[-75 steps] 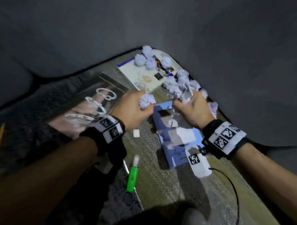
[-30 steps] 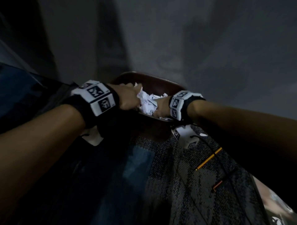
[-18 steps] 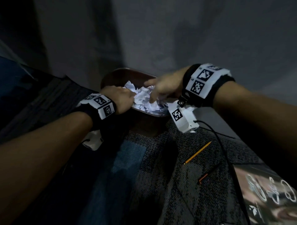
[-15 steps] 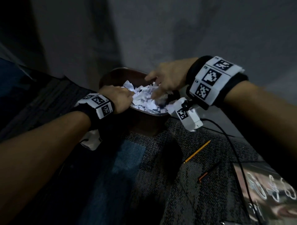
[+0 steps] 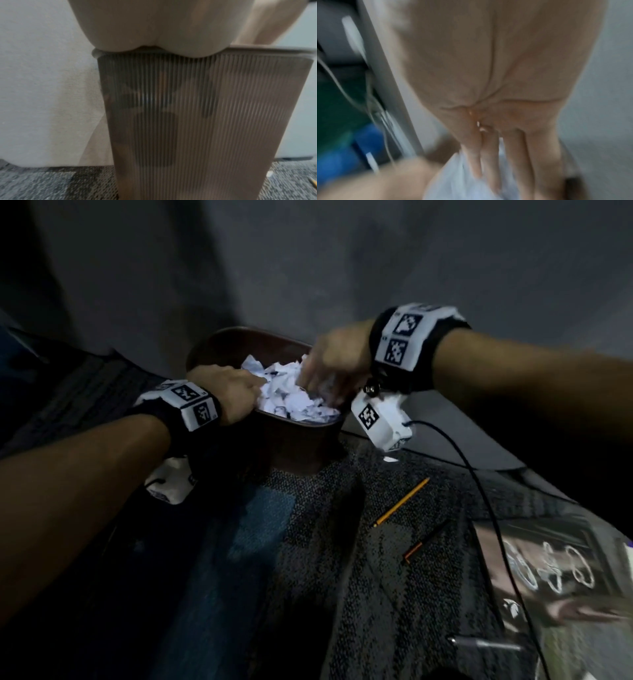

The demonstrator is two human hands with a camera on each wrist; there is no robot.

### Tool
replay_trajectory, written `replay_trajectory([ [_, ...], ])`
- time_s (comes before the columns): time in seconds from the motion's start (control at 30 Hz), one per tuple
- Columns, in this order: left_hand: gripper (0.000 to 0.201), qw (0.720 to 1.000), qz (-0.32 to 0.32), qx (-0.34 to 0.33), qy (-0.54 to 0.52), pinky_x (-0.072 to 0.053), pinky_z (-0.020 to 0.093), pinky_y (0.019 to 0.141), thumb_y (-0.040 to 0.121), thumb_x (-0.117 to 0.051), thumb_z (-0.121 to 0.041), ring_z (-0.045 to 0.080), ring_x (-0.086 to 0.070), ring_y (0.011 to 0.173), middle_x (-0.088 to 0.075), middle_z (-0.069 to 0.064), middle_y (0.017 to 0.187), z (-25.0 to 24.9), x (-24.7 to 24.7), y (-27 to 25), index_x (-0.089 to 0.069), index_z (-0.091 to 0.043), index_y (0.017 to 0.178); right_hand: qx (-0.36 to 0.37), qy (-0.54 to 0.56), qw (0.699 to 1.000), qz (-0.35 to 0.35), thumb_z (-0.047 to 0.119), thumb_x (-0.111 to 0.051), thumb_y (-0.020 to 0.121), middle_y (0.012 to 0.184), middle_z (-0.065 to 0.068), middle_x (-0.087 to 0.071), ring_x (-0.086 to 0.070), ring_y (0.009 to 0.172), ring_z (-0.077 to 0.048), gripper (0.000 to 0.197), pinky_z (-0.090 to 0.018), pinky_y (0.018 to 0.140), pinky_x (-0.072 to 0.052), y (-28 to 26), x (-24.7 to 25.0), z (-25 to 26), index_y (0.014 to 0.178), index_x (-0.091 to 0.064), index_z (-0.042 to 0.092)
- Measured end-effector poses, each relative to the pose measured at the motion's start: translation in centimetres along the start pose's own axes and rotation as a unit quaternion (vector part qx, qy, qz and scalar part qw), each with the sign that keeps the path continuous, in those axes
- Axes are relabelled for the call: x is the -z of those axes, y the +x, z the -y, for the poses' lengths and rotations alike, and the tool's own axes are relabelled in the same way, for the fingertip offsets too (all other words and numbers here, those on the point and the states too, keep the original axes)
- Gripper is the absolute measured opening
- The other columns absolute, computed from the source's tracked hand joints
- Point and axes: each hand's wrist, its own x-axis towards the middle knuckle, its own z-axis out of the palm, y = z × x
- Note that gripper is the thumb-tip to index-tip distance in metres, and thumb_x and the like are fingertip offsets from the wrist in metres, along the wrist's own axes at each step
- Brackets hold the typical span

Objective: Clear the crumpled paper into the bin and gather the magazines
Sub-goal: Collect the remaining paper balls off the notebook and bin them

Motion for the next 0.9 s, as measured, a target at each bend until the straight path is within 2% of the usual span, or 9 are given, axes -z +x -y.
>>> replay_trajectory([
  [0.1,0.040,1.000,0.000,0.006,0.001,-0.035,0.038,0.105,0.098,-0.028,-0.030,0.031,-0.046,0.129,-0.045,0.004,0.146,0.3,-0.3,0.1,-0.050,-0.033,0.130,0.065,0.199,0.977,-0.047,-0.008,-0.045,0.092,0.094,-0.015,-0.071,-0.067,0.065,-0.026,0.029,-0.032,0.058,-0.055,-2.5,1.4,-0.3,0.097,-0.070,0.006],
  [0.2,0.040,1.000,0.003,0.006,0.005,-0.034,0.037,0.104,0.098,-0.028,-0.030,0.031,-0.046,0.129,-0.044,0.003,0.147,0.3,-0.4,0.5,-0.049,-0.038,0.131,0.135,0.275,0.943,-0.129,-0.007,-0.043,0.094,0.097,-0.015,-0.072,-0.069,0.082,-0.026,0.026,-0.034,0.069,-0.056,-5.1,1.4,-2.4,0.098,-0.066,0.004],
  [0.27,0.040,1.000,-0.002,0.004,0.010,-0.036,0.037,0.102,0.098,-0.027,-0.029,0.031,-0.048,0.126,-0.046,0.003,0.146,0.3,-0.4,0.6,-0.049,-0.040,0.130,0.160,0.358,0.902,-0.179,-0.006,-0.045,0.094,0.087,-0.008,-0.074,-0.069,0.079,-0.021,0.024,-0.031,0.072,-0.057,-6.3,0.4,-4.7,0.093,-0.065,0.007],
  [0.43,0.046,1.000,-0.019,0.017,-0.002,-0.036,0.034,0.099,0.096,-0.029,-0.027,0.030,-0.048,0.126,-0.045,-0.001,0.147,0.0,-0.4,0.5,-0.046,-0.051,0.131,0.067,0.483,0.830,-0.273,-0.003,-0.047,0.095,0.068,0.001,-0.072,-0.065,0.055,-0.007,0.023,-0.018,0.053,-0.052,-5.7,-4.7,-11.7,0.086,-0.063,0.011],
  [0.53,0.045,1.000,-0.019,0.018,0.002,-0.035,0.035,0.102,0.097,-0.029,-0.028,0.029,-0.046,0.128,-0.042,-0.005,0.149,0.1,-0.5,0.7,-0.043,-0.051,0.133,-0.038,0.435,0.856,-0.276,-0.001,-0.047,0.095,0.068,-0.004,-0.066,-0.059,0.042,-0.003,0.026,-0.017,0.044,-0.046,-3.7,-9.4,-15.6,0.079,-0.061,0.014],
  [0.6,0.045,1.000,-0.016,0.024,0.007,-0.035,0.036,0.102,0.098,-0.029,-0.028,0.030,-0.046,0.128,-0.042,-0.004,0.149,0.3,-0.6,0.9,-0.042,-0.051,0.134,-0.116,0.344,0.888,-0.283,0.003,-0.052,0.092,0.071,-0.010,-0.067,-0.060,0.043,-0.003,0.027,-0.027,0.053,-0.051,-2.1,-13.2,-18.6,0.074,-0.066,0.016],
  [0.67,0.045,0.999,-0.018,0.029,0.013,-0.036,0.037,0.103,0.098,-0.029,-0.029,0.031,-0.046,0.128,-0.043,-0.002,0.148,0.4,-0.8,1.1,-0.042,-0.051,0.134,-0.205,0.218,0.912,-0.281,0.010,-0.056,0.089,0.089,-0.017,-0.072,-0.071,0.076,-0.018,0.021,-0.037,0.076,-0.054,-1.2,-16.5,-20.8,0.088,-0.075,0.017],
  [0.73,0.044,0.999,-0.026,0.032,0.015,-0.037,0.038,0.101,0.098,-0.029,-0.029,0.033,-0.048,0.126,-0.046,0.002,0.146,0.7,-1.0,1.3,-0.043,-0.051,0.133,-0.250,0.153,0.918,-0.266,0.014,-0.056,0.088,0.109,-0.017,-0.069,-0.065,0.104,-0.033,0.030,-0.039,0.091,-0.051,-0.7,-18.9,-21.9,0.113,-0.070,0.025],
  [0.9,0.040,0.999,-0.035,0.032,0.021,-0.041,0.040,0.097,0.098,-0.033,-0.030,0.035,-0.052,0.121,-0.052,0.004,0.141,1.2,-1.6,1.9,-0.049,-0.051,0.128,-0.224,0.114,0.926,-0.281,0.018,-0.064,0.087,0.123,-0.016,-0.058,-0.056,0.114,-0.038,0.044,-0.041,0.092,-0.048,2.2,-19.8,-23.0,0.130,-0.056,0.023],
])
